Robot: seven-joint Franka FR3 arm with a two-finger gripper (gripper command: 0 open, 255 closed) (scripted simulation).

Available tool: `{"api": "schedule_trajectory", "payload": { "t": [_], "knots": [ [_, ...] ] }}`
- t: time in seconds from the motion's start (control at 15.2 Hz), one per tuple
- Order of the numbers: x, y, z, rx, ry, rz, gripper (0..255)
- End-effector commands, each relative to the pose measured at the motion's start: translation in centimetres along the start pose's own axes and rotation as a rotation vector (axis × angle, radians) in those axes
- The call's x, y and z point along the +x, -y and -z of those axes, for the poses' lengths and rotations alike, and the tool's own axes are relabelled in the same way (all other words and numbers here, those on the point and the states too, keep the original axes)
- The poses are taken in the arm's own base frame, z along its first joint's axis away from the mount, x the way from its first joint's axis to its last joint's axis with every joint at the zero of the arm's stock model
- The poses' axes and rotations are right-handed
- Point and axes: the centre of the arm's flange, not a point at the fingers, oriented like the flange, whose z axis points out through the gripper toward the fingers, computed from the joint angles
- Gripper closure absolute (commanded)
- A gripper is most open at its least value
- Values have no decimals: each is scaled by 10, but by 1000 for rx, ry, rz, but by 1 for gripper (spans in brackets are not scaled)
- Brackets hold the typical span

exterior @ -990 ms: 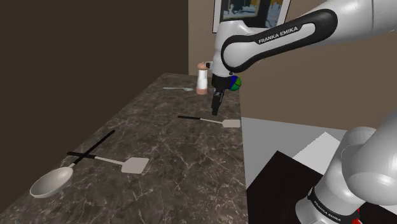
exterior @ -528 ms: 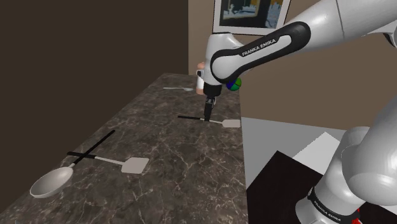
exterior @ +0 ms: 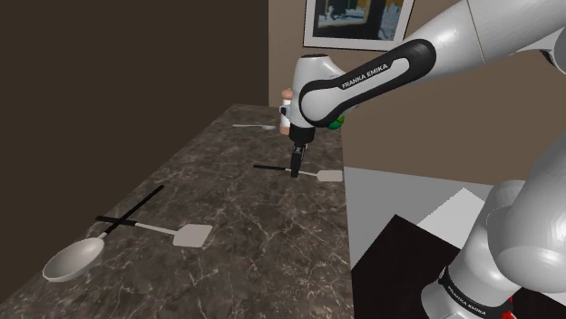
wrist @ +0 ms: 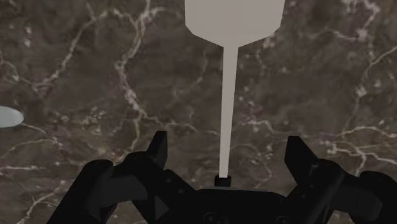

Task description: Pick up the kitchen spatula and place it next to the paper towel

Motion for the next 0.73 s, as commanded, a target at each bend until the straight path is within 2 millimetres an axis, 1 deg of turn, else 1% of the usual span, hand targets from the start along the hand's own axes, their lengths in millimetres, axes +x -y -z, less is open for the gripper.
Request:
{"api": "schedule_trajectory", "payload": {
  "t": [0.0, 0.07, 0.13, 0.66],
  "knots": [
    [0, 0, 0, 0, 0, 0, 0],
    [0, 0, 0, 0, 0, 0, 0],
    [0, 0, 0, 0, 0, 0, 255],
    [0, 0, 0, 0, 0, 0, 255]
  ]
}}
